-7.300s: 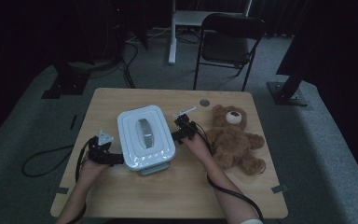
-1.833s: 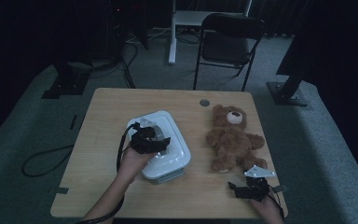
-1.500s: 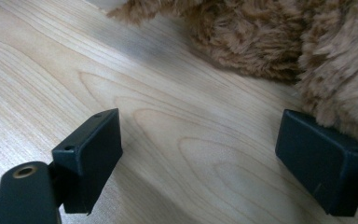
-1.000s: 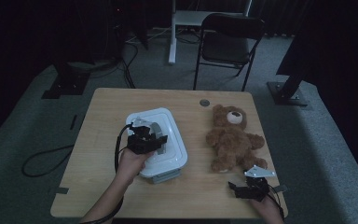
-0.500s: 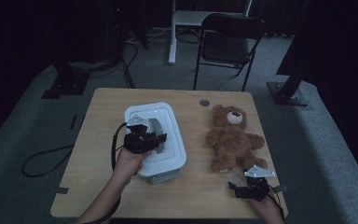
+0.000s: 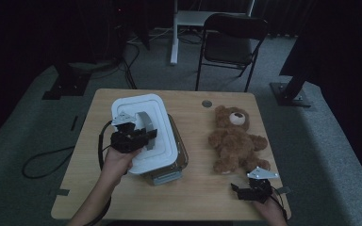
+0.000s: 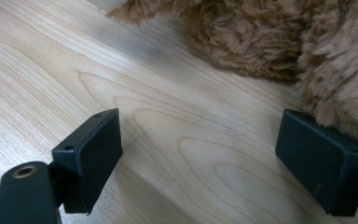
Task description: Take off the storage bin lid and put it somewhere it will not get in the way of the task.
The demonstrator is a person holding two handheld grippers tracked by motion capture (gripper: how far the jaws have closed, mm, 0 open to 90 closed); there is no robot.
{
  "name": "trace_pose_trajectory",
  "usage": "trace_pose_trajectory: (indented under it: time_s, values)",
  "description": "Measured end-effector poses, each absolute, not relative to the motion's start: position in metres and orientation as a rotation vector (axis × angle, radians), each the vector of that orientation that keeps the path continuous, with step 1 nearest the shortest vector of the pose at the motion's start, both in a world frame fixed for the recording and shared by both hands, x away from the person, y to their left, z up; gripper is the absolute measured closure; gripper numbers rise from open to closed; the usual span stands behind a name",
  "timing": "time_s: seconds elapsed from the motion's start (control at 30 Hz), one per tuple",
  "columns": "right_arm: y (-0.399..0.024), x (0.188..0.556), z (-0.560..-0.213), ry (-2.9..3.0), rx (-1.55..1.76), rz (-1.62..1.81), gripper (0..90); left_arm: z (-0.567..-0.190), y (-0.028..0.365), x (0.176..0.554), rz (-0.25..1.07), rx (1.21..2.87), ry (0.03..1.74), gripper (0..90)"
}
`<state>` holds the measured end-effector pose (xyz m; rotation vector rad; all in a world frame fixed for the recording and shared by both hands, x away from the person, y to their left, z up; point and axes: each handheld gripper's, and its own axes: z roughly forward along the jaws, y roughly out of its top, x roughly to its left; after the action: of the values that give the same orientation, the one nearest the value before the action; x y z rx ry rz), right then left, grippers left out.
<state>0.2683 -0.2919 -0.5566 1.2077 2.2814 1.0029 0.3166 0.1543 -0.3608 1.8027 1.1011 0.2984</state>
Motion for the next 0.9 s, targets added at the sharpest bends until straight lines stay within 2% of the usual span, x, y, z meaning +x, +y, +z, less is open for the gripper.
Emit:
trace_pose_trajectory:
  time_s: [0.47,0.9]
  values:
    - [-0.292,0.268,-0.557,2.282,1.207,1.002,13.6,-0.35,0.204,0.306,0.383,1.761,1.158,72.7]
    - [-0.292,0.268,-0.557,2.282,1.207,1.002,13.5,-0.359,0.251,0.299,0.418,1.744,1.218,72.7]
